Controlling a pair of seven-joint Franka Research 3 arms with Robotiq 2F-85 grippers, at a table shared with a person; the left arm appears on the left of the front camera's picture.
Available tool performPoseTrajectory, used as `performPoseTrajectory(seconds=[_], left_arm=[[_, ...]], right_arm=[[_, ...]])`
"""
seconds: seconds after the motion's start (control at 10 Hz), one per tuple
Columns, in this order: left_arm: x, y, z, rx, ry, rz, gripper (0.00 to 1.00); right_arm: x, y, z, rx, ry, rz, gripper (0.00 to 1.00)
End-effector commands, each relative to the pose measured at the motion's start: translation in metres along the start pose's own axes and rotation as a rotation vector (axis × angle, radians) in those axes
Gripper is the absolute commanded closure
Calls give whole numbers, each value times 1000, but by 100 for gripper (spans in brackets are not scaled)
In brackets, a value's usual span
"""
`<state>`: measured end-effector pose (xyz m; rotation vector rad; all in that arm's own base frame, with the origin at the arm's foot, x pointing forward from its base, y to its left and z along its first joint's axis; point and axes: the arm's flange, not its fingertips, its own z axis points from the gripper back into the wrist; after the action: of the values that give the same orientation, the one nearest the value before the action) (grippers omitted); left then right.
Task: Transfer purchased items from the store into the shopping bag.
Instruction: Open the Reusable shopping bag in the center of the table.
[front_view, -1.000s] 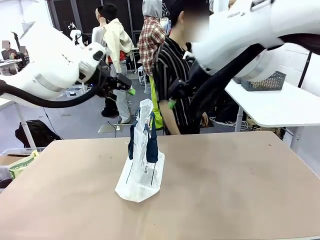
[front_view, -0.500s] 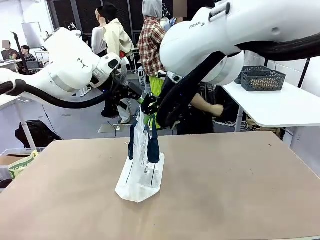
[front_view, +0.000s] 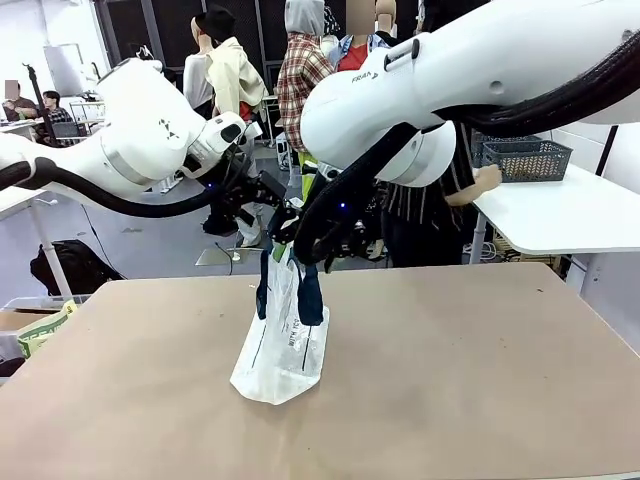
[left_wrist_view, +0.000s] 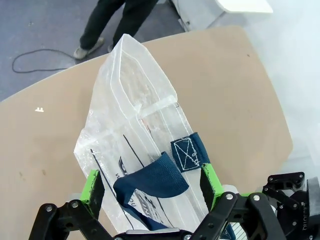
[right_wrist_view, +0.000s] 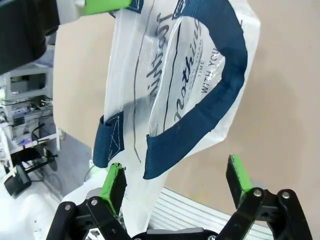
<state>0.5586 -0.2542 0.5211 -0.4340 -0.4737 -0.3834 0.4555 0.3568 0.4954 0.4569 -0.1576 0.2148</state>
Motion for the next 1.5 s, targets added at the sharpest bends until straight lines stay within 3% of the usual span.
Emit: performPoseTrajectory(seconds=[0.0, 0.2, 0.3, 0.4, 0.7, 0.8, 0.9, 1.4], left_arm=[[5, 0, -2, 11, 33, 11, 0], [3, 0, -4, 21, 54, 19, 0], [2, 0, -5, 30, 67, 20, 13], [2, 0, -6, 35, 77, 15, 32], [-1, -2, -6, 45, 107, 6, 91], [-1, -1, -6, 43, 102, 11, 100], [-2, -2, -6, 42, 103, 13, 100], [-7, 2, -5, 79, 131, 11, 100]], right_arm=[[4, -1, -2, -5, -14, -23, 0], [4, -2, -7, -15, -4, -21, 0], [3, -1, -9, -7, 9, -14, 0], [4, -1, -9, -8, 9, -5, 13], [3, 0, -9, -17, 15, -6, 72], [4, 0, -9, -15, 22, -5, 92], [3, 0, -10, -16, 26, -5, 100], [2, -4, -6, -65, 41, -34, 100]])
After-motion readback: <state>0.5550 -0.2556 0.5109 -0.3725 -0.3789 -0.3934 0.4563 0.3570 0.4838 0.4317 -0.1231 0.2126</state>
